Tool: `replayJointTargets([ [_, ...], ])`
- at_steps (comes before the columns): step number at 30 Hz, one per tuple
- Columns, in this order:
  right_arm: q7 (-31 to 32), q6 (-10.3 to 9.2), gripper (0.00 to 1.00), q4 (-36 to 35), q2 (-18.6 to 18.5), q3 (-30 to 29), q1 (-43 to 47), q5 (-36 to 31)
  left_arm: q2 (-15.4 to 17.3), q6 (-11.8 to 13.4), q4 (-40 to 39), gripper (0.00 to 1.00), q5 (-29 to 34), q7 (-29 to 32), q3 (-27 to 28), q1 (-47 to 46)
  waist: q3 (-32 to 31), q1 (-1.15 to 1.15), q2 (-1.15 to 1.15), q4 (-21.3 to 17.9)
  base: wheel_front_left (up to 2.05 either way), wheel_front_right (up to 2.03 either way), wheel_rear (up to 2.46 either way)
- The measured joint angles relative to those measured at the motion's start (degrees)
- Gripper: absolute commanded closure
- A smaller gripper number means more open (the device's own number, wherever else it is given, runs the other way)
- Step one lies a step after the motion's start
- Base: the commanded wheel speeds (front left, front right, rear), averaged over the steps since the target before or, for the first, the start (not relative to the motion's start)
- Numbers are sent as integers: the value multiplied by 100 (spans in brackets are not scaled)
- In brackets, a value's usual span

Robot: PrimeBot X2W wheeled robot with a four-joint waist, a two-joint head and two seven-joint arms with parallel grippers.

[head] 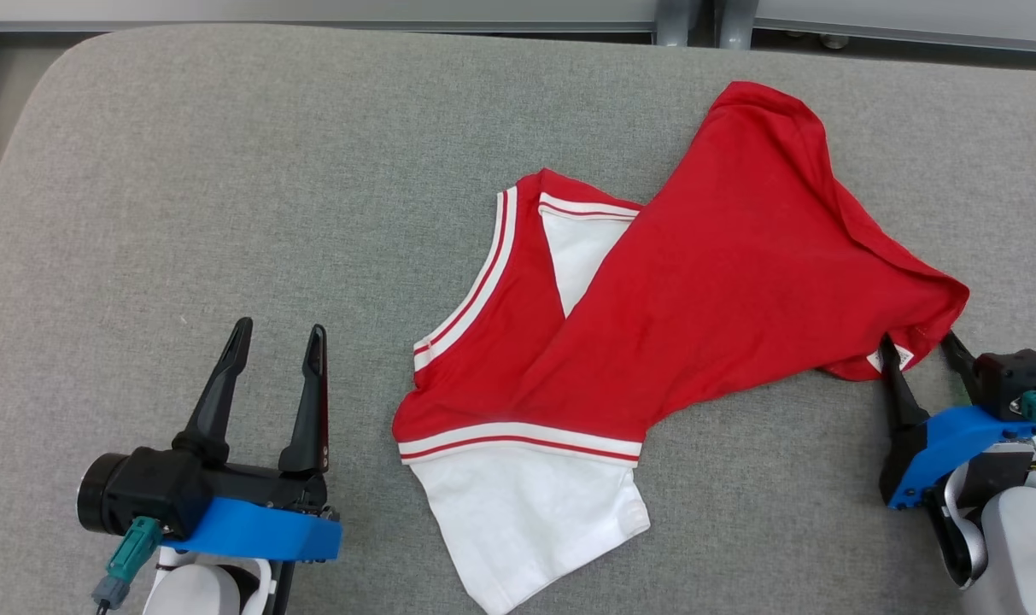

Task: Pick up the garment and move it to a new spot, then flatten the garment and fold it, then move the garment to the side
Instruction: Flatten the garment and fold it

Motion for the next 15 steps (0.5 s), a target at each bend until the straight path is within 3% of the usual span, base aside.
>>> replayJointTargets([
  [9,-335,0,100,168,52,203,19,209,0,-3,71,0,0,0,57,101,-199,0,0,-55,0,0,0],
  [15,-409,0,100,-870,10,437,595,743,-1,9,89,0,3,0,91,287,-489,0,0,-260,0,0,0],
])
